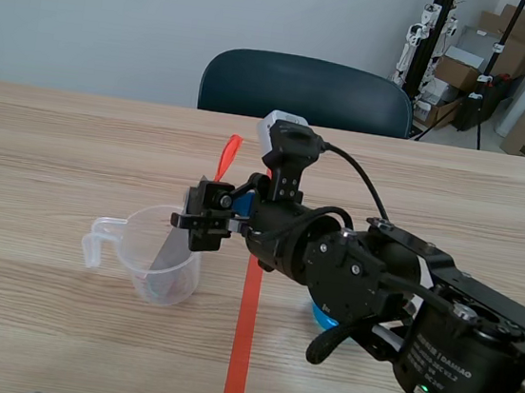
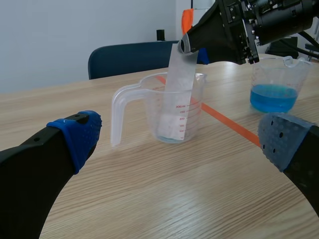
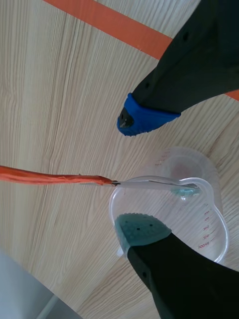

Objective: Do the redox reaction experiment. lift the metal plate out of the left beaker

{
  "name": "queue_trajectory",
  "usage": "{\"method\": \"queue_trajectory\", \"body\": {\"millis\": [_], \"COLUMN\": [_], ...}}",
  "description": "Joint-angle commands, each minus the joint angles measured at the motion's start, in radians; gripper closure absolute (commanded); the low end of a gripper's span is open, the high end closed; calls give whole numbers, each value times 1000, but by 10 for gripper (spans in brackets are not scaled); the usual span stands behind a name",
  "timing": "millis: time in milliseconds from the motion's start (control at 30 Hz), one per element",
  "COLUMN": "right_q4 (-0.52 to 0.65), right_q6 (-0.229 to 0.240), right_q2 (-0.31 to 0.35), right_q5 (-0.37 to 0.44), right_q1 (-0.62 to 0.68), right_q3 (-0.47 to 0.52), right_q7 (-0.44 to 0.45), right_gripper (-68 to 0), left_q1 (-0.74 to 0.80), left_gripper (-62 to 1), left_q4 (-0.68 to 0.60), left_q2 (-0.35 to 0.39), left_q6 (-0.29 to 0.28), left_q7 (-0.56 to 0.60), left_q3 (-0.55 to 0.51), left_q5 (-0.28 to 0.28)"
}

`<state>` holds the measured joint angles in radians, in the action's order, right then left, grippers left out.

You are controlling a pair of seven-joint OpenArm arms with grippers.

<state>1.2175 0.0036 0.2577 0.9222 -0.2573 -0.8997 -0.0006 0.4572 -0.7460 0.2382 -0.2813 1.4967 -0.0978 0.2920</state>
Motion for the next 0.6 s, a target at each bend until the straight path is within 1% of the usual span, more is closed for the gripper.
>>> {"method": "queue_trajectory", "body": {"millis": [0,100,167,200,333,433,567], "right_q4": [17,17,17,17,17,17,17], "right_q6": [4,4,4,4,5,21,24], "right_q2": [-3,-3,-3,-3,-3,-3,-3], "right_q5": [5,5,5,5,6,5,5], "right_q1": [-28,-28,-29,-28,-28,-28,-28], "right_q3": [3,3,3,3,3,3,3], "right_q7": [23,41,41,40,35,29,21], "right_gripper": [-284,-275,-274,-262,-164,-121,-51], "left_q1": [8,9,11,11,14,14,14], "left_gripper": [-623,-623,-623,-623,-623,-623,-623], "left_q4": [-7,-7,-7,-7,-7,-7,-7], "left_q2": [9,9,9,9,9,9,9], "left_q6": [1,1,1,1,1,1,1], "left_q7": [18,18,18,21,21,21,21], "left_q3": [-3,-3,-3,-3,-3,-3,-3], "left_q5": [-23,-50,-49,-49,-49,-49,-49]}}
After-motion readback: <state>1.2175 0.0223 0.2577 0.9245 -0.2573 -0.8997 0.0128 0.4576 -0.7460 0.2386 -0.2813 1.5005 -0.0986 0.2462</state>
